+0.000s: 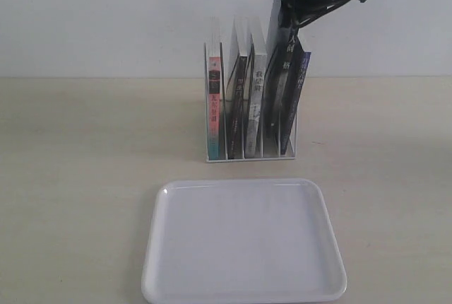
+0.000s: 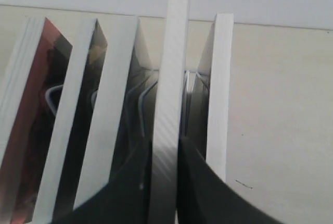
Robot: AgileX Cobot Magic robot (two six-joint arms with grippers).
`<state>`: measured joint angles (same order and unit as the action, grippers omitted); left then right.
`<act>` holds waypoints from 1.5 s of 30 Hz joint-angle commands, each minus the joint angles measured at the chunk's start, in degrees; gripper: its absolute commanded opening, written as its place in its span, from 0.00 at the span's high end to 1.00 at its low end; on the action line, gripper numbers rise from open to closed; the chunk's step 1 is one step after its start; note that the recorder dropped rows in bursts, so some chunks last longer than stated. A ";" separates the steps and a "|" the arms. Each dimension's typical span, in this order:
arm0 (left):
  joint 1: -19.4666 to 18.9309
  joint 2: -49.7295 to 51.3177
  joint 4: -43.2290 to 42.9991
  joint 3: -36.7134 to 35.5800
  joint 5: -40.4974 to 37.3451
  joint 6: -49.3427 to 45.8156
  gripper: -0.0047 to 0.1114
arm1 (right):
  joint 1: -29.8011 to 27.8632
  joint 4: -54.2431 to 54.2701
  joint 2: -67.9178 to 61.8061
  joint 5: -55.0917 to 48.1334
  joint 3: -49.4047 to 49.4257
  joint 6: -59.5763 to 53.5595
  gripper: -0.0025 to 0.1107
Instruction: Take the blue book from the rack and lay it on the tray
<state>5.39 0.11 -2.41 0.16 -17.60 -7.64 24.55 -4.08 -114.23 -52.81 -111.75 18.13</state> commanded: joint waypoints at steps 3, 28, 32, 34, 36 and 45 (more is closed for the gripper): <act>0.51 -0.11 0.47 -0.16 0.79 0.58 0.92 | -0.03 -1.39 -1.78 1.91 -0.22 -0.20 0.98; 0.51 -0.11 0.47 -0.16 0.79 0.58 0.92 | -0.03 -0.78 -3.78 0.97 -0.33 -0.81 0.82; 0.51 -0.11 0.47 -0.16 0.79 0.58 0.92 | -0.03 -0.73 -3.04 0.97 -0.33 -1.53 0.75; 0.51 -0.11 0.47 -0.16 0.79 0.58 0.92 | -0.03 0.50 -3.04 0.97 -0.33 -1.54 0.56; 0.51 -0.11 0.47 -0.16 0.79 0.58 0.92 | -0.03 1.22 -3.04 1.09 -0.33 -1.33 0.52; 0.51 -0.11 0.47 -0.16 0.79 0.58 0.92 | -0.03 3.77 4.40 0.82 -0.33 -2.34 0.52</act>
<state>5.39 0.11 -2.41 0.16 -17.60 -7.64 24.65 0.00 -112.76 -51.68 -111.85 16.50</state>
